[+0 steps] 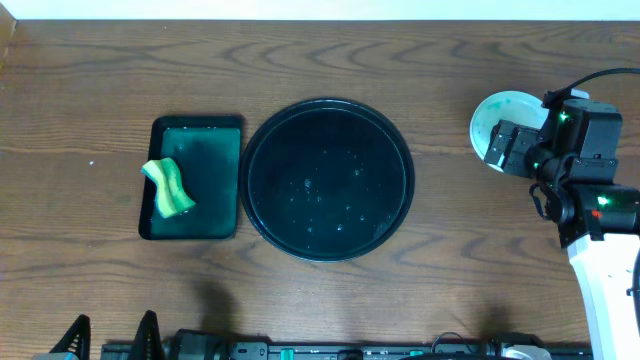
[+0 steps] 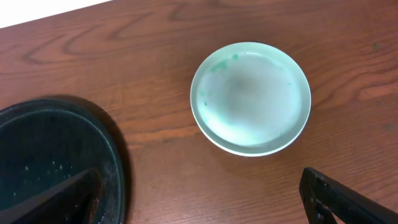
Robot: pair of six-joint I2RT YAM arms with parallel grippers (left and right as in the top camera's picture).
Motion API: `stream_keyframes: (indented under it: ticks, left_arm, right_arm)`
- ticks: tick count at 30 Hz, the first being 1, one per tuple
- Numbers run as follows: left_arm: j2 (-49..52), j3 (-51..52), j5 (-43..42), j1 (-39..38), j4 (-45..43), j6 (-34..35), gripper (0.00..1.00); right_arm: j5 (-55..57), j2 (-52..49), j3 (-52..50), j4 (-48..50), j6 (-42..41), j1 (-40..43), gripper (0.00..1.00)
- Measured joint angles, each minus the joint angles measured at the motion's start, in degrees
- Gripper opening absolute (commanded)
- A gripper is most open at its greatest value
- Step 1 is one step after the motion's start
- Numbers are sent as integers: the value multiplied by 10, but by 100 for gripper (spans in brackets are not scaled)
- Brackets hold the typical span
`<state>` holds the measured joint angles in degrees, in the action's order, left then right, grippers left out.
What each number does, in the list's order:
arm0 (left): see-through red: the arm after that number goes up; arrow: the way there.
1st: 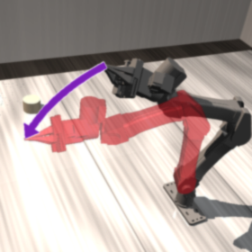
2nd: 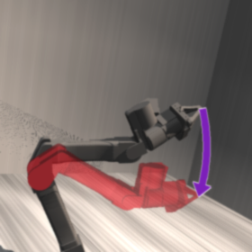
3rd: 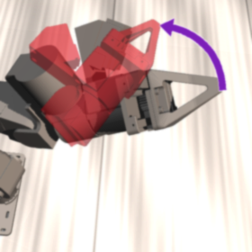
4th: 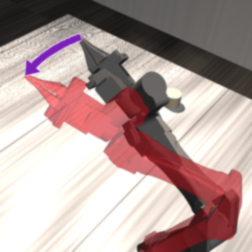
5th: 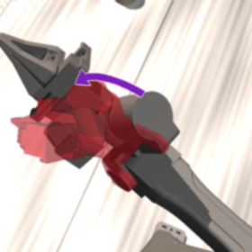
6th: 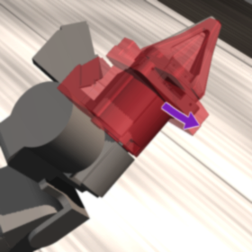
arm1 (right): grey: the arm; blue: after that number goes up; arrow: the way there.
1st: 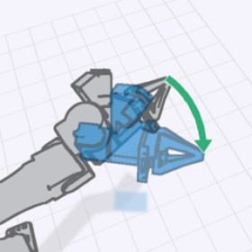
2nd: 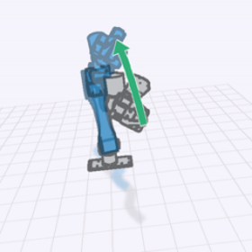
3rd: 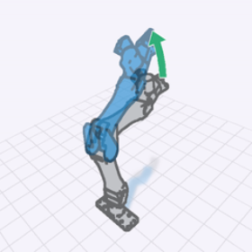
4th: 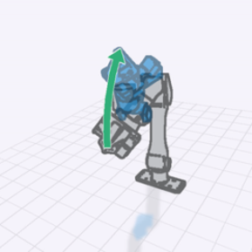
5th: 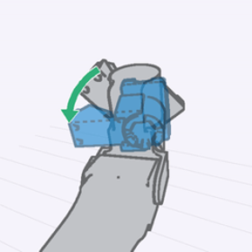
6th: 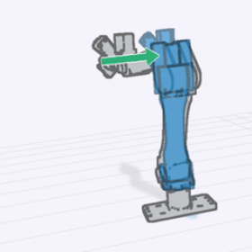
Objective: Clean dirty plates on tray and stack at the side
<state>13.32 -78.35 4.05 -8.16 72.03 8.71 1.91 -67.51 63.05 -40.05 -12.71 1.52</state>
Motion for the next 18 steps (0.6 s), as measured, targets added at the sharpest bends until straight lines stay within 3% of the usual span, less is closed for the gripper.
stream_keyframes:
  ticks: [18]
  left_arm:
    - [0, 0, 4, 0, 0, 0, 82]
  right_arm:
    - [-21, 49, 0, 18, 34, 0, 99]
